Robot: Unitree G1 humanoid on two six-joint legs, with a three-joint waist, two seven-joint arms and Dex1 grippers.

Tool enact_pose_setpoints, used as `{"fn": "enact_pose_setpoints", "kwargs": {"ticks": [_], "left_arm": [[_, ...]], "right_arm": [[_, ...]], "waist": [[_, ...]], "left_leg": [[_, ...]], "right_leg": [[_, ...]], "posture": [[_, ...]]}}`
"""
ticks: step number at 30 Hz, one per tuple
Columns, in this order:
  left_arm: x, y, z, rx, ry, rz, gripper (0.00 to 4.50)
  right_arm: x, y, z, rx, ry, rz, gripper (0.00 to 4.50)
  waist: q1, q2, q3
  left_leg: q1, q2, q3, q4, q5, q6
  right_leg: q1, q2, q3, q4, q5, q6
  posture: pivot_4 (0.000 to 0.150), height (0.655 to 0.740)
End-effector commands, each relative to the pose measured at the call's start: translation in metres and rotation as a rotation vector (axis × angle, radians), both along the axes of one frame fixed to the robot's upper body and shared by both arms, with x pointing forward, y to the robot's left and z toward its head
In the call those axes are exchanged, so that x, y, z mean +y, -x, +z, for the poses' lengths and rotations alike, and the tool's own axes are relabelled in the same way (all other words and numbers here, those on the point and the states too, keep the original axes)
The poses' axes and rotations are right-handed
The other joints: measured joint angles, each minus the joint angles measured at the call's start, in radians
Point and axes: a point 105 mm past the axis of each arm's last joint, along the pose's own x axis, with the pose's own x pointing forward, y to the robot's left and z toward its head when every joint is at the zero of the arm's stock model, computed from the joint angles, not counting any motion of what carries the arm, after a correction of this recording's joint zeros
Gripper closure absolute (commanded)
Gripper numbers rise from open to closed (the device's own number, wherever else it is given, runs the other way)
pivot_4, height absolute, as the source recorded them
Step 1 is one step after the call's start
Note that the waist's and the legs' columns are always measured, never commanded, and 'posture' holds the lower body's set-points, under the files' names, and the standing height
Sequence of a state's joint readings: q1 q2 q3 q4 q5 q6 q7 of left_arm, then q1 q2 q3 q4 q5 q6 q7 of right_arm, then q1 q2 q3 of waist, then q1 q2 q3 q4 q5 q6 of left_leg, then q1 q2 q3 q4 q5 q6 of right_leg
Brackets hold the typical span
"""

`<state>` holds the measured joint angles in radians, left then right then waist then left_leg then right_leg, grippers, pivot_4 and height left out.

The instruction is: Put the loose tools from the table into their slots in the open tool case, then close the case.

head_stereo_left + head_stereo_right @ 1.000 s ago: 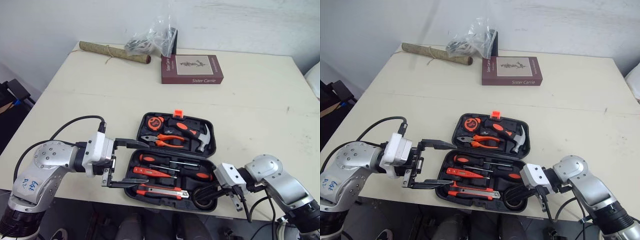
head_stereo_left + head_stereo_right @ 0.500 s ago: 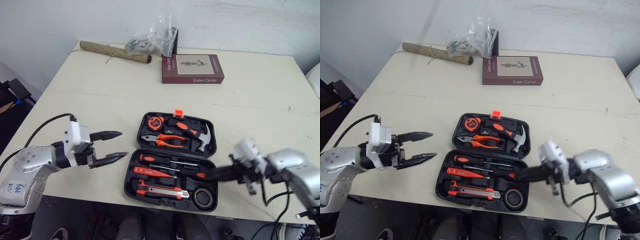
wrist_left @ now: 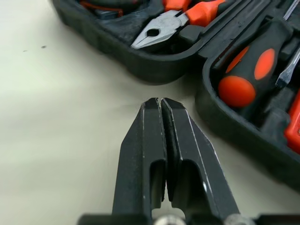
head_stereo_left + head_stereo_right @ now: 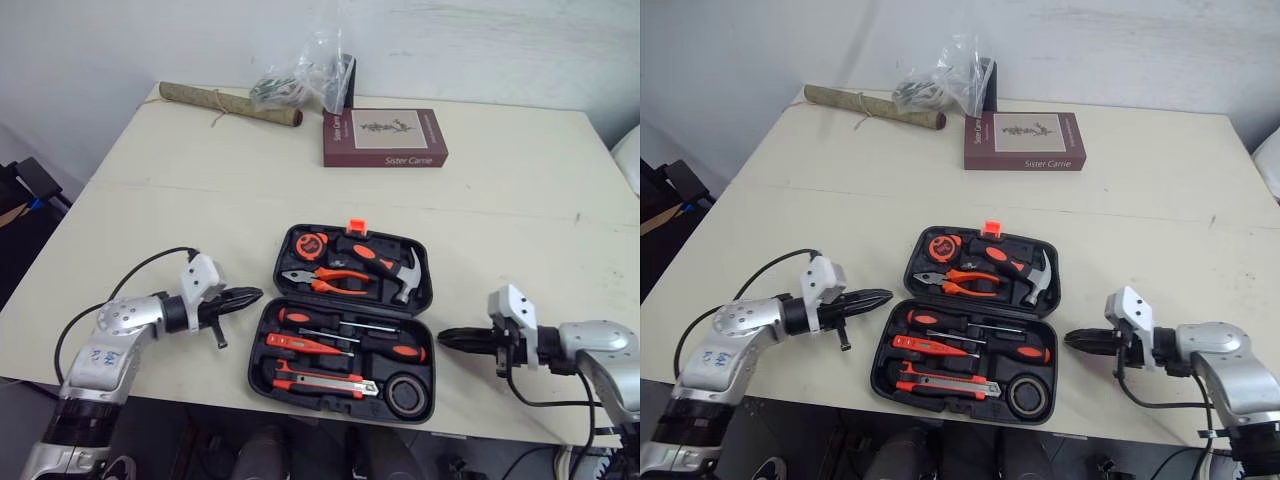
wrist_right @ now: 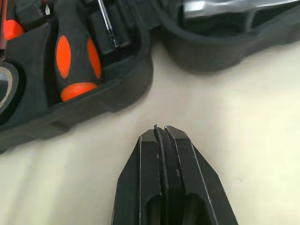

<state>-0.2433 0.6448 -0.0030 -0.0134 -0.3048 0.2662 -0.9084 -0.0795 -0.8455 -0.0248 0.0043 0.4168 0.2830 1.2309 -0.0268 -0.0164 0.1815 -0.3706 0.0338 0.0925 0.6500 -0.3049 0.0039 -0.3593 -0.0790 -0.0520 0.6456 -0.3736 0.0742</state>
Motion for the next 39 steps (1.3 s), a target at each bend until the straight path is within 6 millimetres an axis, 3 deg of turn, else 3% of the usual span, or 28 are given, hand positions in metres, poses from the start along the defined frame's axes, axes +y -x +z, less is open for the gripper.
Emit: {"fn": "enact_pose_setpoints", "kwargs": {"ticks": [1, 8, 13, 26, 29, 31, 34, 35, 36, 39], "left_arm": [[-0.010, -0.007, 0.001, -0.016, -0.011, -0.028, 4.45], [-0.028, -0.008, -0.002, 0.016, -0.010, -0.112, 4.45], [-0.034, -0.023, 0.004, -0.002, 0.016, -0.081, 4.45], [-0.036, -0.035, 0.000, 0.010, 0.019, -0.061, 4.45], [-0.032, -0.037, -0.001, 0.007, 0.011, -0.041, 4.45], [-0.018, -0.044, 0.000, -0.014, -0.002, 0.037, 4.45], [0.019, -0.053, 0.017, -0.084, -0.012, 0.184, 4.45], [0.027, -0.048, 0.028, -0.095, 0.021, 0.177, 3.92], [0.030, -0.041, 0.038, -0.099, 0.049, 0.153, 3.58], [0.038, -0.031, 0.068, -0.048, 0.113, 0.182, 2.24]], "right_arm": [[0.016, -0.005, 0.009, -0.039, -0.004, 0.038, 4.50], [0.029, -0.019, 0.011, -0.093, 0.002, 0.036, 4.50], [0.031, -0.037, 0.013, -0.146, 0.026, -0.002, 4.50], [0.019, -0.068, 0.021, -0.220, 0.109, -0.051, 4.50], [0.018, -0.069, 0.021, -0.214, 0.111, -0.047, 4.50], [0.017, -0.066, 0.023, -0.192, 0.097, -0.036, 4.50], [0.003, -0.069, 0.047, -0.196, 0.002, -0.153, 4.50], [-0.003, -0.068, 0.058, -0.203, -0.020, -0.189, 3.80], [-0.007, -0.066, 0.065, -0.194, -0.032, -0.210, 3.47], [-0.017, -0.060, 0.087, -0.082, -0.100, -0.318, 1.92]], "waist": [[-0.001, 0.000, 0.000], [0.001, 0.000, 0.000], [0.002, 0.000, 0.000], [-0.001, 0.000, 0.000], [-0.001, 0.000, 0.000], [-0.001, 0.000, 0.000], [-0.001, 0.000, 0.000], [-0.003, 0.000, 0.001], [-0.004, 0.000, 0.001], [-0.001, 0.000, 0.001]], "left_leg": [[0.000, 0.000, 0.000, 0.000, 0.000, 0.000], [0.000, 0.000, 0.000, 0.000, 0.000, 0.000], [0.000, 0.000, 0.000, 0.002, 0.000, 0.000], [0.000, 0.000, 0.000, 0.004, 0.001, 0.000], [0.000, 0.000, 0.000, 0.004, 0.001, 0.000], [0.000, 0.000, 0.000, 0.004, 0.000, 0.000], [0.000, 0.000, 0.000, 0.004, 0.001, 0.000], [-0.001, 0.000, 0.000, 0.004, 0.001, 0.000], [-0.002, 0.000, 0.000, 0.004, 0.001, 0.000], [-0.004, 0.001, 0.000, 0.003, 0.001, -0.001]], "right_leg": [[0.000, 0.000, 0.000, 0.000, 0.000, 0.000], [0.000, 0.000, 0.000, 0.001, 0.000, 0.000], [0.000, 0.000, 0.000, 0.001, 0.000, 0.000], [0.000, 0.000, 0.000, 0.004, 0.000, 0.000], [0.000, 0.000, 0.000, 0.004, 0.000, 0.000], [0.000, 0.000, 0.000, 0.004, 0.000, 0.000], [0.000, 0.000, 0.000, 0.004, 0.000, 0.000], [-0.001, 0.000, 0.000, 0.006, 0.000, 0.000], [-0.003, 0.000, 0.000, 0.008, 0.000, 0.000], [-0.005, 0.000, 0.000, 0.009, 0.000, 0.000]], "posture": [[0.150, 0.7400], [0.150, 0.7400], [0.150, 0.7400], [0.150, 0.7400], [0.150, 0.7400], [0.150, 0.7400], [0.150, 0.7400], [0.150, 0.7400], [0.150, 0.7400], [0.150, 0.7400]]}}
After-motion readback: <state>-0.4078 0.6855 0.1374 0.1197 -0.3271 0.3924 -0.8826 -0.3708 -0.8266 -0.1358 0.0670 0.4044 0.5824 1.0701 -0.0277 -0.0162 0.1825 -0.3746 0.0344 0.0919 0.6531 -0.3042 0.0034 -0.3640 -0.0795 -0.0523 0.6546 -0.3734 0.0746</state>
